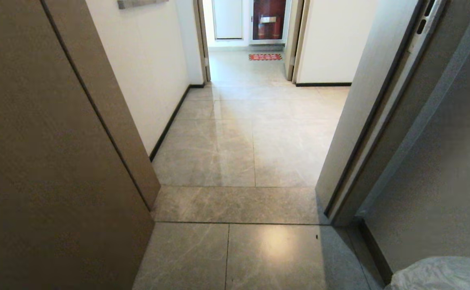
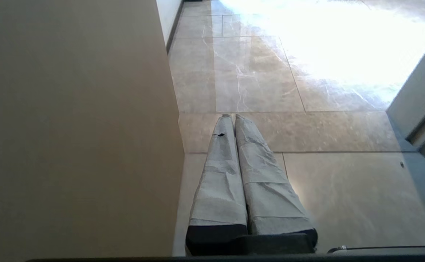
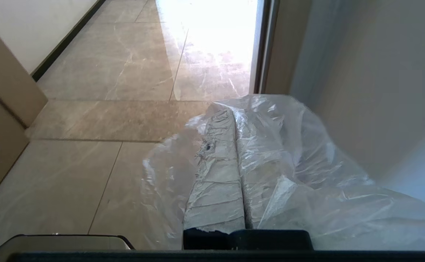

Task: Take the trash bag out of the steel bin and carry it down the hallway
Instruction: Put the trash bag at the door

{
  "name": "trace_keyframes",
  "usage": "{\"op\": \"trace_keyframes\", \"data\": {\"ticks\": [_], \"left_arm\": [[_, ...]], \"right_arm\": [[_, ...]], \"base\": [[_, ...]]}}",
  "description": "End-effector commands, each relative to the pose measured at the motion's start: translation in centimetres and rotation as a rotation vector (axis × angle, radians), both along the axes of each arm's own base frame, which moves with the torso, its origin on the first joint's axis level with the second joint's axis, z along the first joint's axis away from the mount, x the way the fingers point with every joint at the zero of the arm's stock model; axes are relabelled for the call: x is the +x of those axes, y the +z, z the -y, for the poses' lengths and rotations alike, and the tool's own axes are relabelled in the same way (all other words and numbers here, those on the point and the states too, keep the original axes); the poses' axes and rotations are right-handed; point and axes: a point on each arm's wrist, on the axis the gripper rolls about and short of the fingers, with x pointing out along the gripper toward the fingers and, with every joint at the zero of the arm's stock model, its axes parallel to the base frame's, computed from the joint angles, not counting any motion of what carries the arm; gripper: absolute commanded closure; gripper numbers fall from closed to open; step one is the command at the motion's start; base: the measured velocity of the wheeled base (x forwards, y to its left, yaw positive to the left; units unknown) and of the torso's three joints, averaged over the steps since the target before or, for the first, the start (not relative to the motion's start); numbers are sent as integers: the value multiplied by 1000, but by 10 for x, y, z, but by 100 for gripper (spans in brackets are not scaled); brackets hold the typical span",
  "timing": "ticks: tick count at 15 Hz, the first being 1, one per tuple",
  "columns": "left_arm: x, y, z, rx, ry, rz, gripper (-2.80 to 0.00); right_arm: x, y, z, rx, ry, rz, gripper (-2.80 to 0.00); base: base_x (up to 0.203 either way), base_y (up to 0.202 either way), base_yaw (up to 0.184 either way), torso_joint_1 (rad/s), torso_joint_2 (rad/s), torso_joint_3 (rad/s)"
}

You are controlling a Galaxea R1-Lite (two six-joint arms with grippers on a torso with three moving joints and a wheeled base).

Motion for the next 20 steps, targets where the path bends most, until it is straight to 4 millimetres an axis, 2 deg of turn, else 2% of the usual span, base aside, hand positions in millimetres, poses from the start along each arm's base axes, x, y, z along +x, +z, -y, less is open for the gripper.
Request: {"op": "trace_keyframes", "data": {"ticks": [1, 20], "left_arm": [[1, -3, 0, -1, -1, -9, 0], [1, -2, 0, 2, 1, -9, 0]], "right_arm": [[0, 0, 0, 0, 1, -1, 0], [0, 0, 0, 0, 1, -1, 0]], "base": [[194, 0, -2, 7, -7, -1], [193, 0, 0, 3, 2, 3]]}}
